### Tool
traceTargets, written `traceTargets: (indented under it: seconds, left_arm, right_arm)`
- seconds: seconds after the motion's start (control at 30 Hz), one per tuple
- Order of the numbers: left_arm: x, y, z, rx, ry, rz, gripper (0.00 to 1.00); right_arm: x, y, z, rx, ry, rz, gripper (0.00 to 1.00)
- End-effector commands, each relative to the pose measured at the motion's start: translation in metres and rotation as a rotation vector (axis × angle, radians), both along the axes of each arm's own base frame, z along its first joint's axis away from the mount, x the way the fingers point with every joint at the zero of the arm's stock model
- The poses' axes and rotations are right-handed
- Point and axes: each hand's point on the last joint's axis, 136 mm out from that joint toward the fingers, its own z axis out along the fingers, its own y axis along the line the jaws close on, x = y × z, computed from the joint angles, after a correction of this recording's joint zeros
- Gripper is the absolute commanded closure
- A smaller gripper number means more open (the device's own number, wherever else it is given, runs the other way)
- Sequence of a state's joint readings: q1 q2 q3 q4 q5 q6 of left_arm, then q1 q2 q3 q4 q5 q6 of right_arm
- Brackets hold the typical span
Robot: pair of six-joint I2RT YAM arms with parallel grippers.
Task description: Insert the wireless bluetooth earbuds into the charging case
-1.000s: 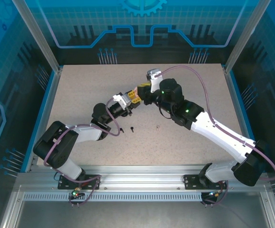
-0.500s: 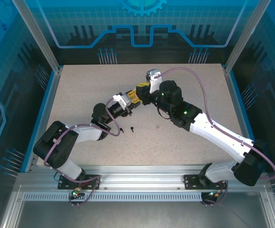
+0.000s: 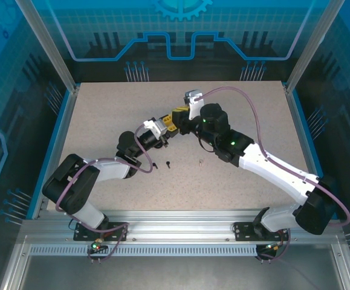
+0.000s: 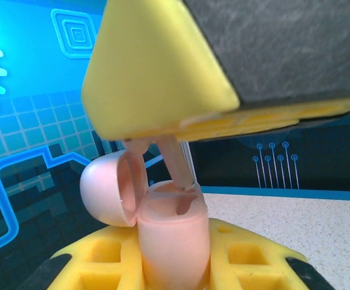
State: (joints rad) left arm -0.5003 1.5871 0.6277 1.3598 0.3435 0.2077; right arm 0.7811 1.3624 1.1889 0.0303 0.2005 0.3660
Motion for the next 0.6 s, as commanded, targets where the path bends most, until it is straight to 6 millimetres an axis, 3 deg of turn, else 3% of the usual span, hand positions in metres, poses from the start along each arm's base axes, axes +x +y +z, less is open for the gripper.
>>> traceTargets:
  seconds: [0.0, 0.57]
  left_arm:
    - [-0.003, 0.002, 0.032, -0.061, -0.067, -0.001, 1.00]
    - [-0.004, 0.005, 0.039, -0.074, -0.078, 0.011, 1.00]
  right_arm:
    - [-0.001, 0.006, -0.006, 0.015, 0.005, 0.009, 0.79]
    - [-0.004, -0.007, -0.026, 0.015, 0.030, -0.015, 0.80]
